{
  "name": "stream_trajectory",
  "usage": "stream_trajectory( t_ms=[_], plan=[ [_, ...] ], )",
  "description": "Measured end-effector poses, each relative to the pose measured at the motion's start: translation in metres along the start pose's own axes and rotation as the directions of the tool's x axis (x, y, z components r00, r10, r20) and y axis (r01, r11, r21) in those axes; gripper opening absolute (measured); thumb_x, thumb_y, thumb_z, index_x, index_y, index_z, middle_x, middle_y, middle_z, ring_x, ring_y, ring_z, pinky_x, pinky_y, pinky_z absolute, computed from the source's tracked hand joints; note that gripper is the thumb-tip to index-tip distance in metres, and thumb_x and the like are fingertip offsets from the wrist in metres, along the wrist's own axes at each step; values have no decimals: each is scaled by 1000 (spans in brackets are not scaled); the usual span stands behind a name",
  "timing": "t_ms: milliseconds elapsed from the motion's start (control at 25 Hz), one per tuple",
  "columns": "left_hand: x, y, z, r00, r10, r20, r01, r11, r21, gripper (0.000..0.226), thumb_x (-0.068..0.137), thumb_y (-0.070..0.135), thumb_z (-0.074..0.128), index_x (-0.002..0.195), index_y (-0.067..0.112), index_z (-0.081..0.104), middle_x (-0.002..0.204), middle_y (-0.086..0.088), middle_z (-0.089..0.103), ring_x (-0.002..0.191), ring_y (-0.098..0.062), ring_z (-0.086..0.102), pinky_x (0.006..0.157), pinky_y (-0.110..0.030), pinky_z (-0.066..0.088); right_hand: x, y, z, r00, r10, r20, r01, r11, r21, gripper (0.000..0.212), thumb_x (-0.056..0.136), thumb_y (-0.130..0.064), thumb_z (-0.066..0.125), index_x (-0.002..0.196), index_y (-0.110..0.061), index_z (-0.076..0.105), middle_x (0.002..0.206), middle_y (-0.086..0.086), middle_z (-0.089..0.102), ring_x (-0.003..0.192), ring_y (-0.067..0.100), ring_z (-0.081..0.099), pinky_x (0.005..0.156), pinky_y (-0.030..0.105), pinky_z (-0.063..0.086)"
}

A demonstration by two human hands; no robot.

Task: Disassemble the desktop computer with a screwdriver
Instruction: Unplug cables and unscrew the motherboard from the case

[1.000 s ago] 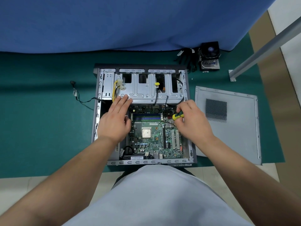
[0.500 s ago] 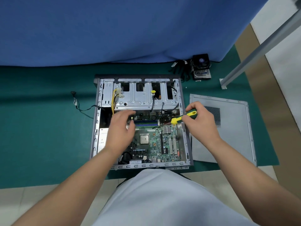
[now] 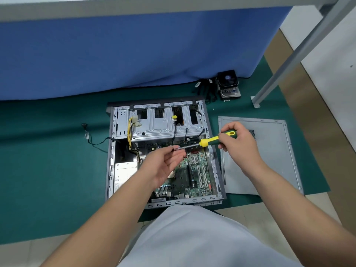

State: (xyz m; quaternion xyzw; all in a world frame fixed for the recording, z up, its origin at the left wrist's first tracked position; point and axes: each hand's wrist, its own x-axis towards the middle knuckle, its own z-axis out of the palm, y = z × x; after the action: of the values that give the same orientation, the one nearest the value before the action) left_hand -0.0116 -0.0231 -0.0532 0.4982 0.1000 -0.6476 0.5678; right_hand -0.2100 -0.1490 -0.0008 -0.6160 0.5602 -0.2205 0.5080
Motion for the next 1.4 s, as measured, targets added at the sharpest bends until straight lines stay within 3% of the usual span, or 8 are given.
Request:
stream_trajectory(
  t_ms=[80, 160, 320, 640, 760, 880, 1120, 1400],
  plan=[
    [1, 0, 3, 1000, 12, -13, -12, 1000, -7, 25, 106, 4, 47, 122, -7, 62, 108, -24, 75, 100, -29, 76, 71, -25, 61, 4, 5, -2, 1000, 5, -9, -5, 997, 71, 30, 70, -36, 67, 99, -38, 58, 77, -5, 73, 71, 34, 69, 72, 54, 56],
    [2, 1, 8, 1000, 25, -8, -25, 1000, -10, 24, 106, 2, 46, 120, -8, 62, 108, -25, 75, 100, -29, 76, 71, -25, 61, 9, 8, -4, 999, 41, 24, -47, 931, 362, 39, 75, -25, 76, 110, -25, 59, 78, -1, 70, 64, 24, 64, 61, 39, 55],
    [3, 7, 23, 998, 51, 44, -53, 998, 40, 23, 107, 2, 45, 119, -7, 62, 110, -24, 75, 102, -29, 75, 74, -24, 61, 14, 7, -6, 954, 91, 286, -284, 586, 759, 33, 72, -22, 91, 99, -14, 75, 84, 2, 64, 65, 13, 53, 56, 23, 42],
    [10, 17, 51, 990, 117, 82, -137, 939, 314, 11, 103, 6, 55, 114, 1, 55, 105, -22, 76, 100, -30, 76, 73, -26, 62, 46, -6, -46, 989, -11, 151, -113, 608, 786, 15, 90, -23, 76, 88, -14, 64, 94, 10, 70, 90, 23, 67, 83, 35, 55],
    [16, 18, 67, 990, 112, 90, -135, 939, 315, 14, 98, 10, 65, 106, 1, 58, 105, -22, 76, 95, -26, 77, 68, -23, 61, 56, -17, -60, 978, -177, 113, 50, 720, 692, 12, 86, -15, 74, 81, -18, 64, 91, 14, 69, 75, 27, 65, 73, 35, 56],
    [24, 17, 90, 988, 102, 113, -132, 941, 313, 27, 91, 15, 74, 109, -3, 65, 103, -21, 77, 86, -19, 77, 68, -21, 60, 64, -14, -52, 966, -196, 166, 122, 919, 375, 12, 80, -14, 76, 86, -19, 68, 80, 6, 64, 59, 18, 51, 56, 29, 45],
    [44, 15, 120, 981, -4, 194, -60, 943, 327, 32, 89, 9, 75, 117, -5, 71, 105, -22, 75, 85, -18, 75, 71, -20, 60, 82, 5, -34, 919, -45, 393, -63, 965, 256, 17, 70, -30, 82, 79, -19, 73, 67, 8, 60, 46, 13, 41, 44, 25, 34],
    [62, 26, 127, 965, -84, 248, -29, 907, 419, 43, 81, 10, 82, 119, 5, 62, 103, -29, 74, 80, -23, 77, 63, -22, 62, 108, 26, -40, 807, 44, 589, -252, 928, 275, 19, 75, -20, 78, 92, -10, 75, 69, 14, 62, 42, 13, 40, 45, 25, 35]
  ],
)
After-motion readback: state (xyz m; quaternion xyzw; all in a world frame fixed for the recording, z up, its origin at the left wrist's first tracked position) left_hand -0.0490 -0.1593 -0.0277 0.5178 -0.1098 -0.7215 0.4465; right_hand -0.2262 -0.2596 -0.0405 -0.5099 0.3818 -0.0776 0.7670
